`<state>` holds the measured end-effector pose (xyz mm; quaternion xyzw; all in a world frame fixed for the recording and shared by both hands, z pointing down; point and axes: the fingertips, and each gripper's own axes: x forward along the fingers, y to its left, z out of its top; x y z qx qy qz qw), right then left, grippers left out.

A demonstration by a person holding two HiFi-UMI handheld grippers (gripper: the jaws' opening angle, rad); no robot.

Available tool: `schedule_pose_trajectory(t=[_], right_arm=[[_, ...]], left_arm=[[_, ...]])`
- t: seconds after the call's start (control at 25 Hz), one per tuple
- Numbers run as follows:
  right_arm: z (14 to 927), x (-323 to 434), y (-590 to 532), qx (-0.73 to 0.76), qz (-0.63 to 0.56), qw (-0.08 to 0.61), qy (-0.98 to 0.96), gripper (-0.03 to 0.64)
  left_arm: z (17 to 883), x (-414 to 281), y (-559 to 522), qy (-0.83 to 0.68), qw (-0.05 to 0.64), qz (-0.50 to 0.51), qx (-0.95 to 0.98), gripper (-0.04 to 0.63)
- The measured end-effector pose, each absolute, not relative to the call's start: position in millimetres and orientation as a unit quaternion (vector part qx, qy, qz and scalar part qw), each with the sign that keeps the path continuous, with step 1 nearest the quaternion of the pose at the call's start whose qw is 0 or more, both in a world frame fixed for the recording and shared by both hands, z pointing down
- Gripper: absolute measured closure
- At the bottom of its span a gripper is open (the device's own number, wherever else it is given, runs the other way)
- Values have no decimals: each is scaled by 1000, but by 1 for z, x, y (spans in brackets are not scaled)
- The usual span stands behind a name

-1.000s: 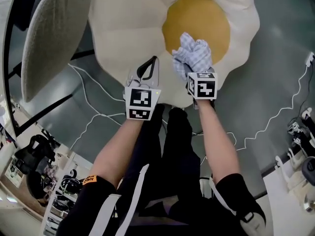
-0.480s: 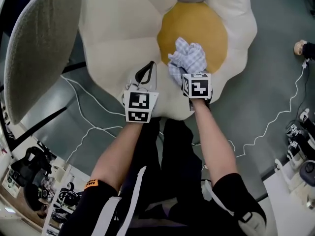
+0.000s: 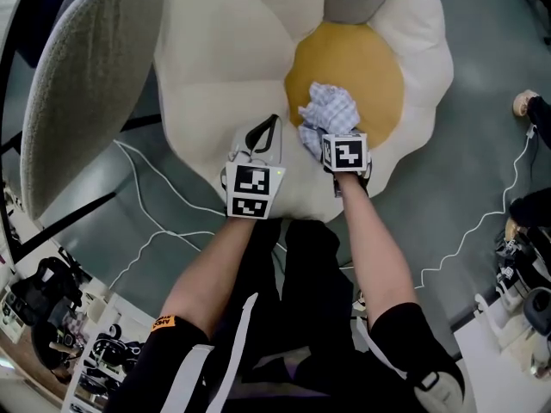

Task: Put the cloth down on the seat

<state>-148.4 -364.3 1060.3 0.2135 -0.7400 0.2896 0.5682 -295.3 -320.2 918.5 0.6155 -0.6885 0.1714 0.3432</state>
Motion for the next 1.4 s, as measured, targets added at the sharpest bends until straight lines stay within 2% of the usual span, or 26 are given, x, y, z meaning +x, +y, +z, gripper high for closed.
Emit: schedule_pose_trajectory(t=[0.12,0.4,0.64,0.92,1.24,1.4], right_arm=[[1052,-150,-372,221,290,562,-743,336],[1010,-140,-374,227,278,553,-752,336],[959,-134,-365,221,270,538,-767,364],[893,-124,-360,224,266,514,-784,423],[811,-114,-356,232,244,494,-802,543],[760,-116,-353,225,247,459,-823,586]], left_arm=[[909,-295,-324,-690,339,169,617,595],[865,-288,-323,-690,335,177,617,597],[817,-277,-324,-693,332,174,615,595],[757,-258,-318,-699,328,163,615,595],[694,-238,-312,-706,324,143,614,595],[653,-226,-312,-711,312,135,615,595]])
